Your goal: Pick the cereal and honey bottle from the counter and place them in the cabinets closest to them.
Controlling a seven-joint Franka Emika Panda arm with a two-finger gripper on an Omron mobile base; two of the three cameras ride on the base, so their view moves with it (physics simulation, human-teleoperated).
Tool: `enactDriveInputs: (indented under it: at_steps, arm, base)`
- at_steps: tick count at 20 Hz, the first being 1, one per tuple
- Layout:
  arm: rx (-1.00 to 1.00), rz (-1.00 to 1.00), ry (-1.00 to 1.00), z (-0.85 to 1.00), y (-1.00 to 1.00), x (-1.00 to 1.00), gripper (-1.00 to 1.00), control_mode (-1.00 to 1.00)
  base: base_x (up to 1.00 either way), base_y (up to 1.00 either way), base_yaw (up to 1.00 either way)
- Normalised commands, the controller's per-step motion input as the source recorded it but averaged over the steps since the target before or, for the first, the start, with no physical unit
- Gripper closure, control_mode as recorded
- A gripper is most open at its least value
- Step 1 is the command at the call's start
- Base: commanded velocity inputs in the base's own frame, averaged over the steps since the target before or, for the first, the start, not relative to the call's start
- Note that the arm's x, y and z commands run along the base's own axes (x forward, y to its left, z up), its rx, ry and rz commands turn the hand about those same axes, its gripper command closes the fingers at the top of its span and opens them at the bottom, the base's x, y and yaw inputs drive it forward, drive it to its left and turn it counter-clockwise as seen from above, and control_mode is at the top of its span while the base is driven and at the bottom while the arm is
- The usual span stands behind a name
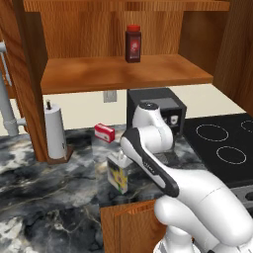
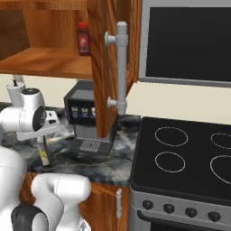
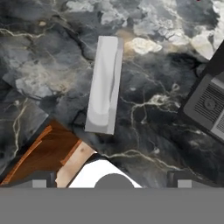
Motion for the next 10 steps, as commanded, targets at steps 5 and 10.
enactDriveInputs:
  at_steps: [5, 10]
  arm:
    - [0.01, 0.02, 0.0, -0.15, 0.2, 0.14, -1.0, -1.0]
    - [0.03, 0.01, 0.0, -0.23, 0.03, 0.02, -1.0, -1.0]
  base:
    - [0.0, 0.0, 0.0]
    - [0.0, 0.0, 0.0]
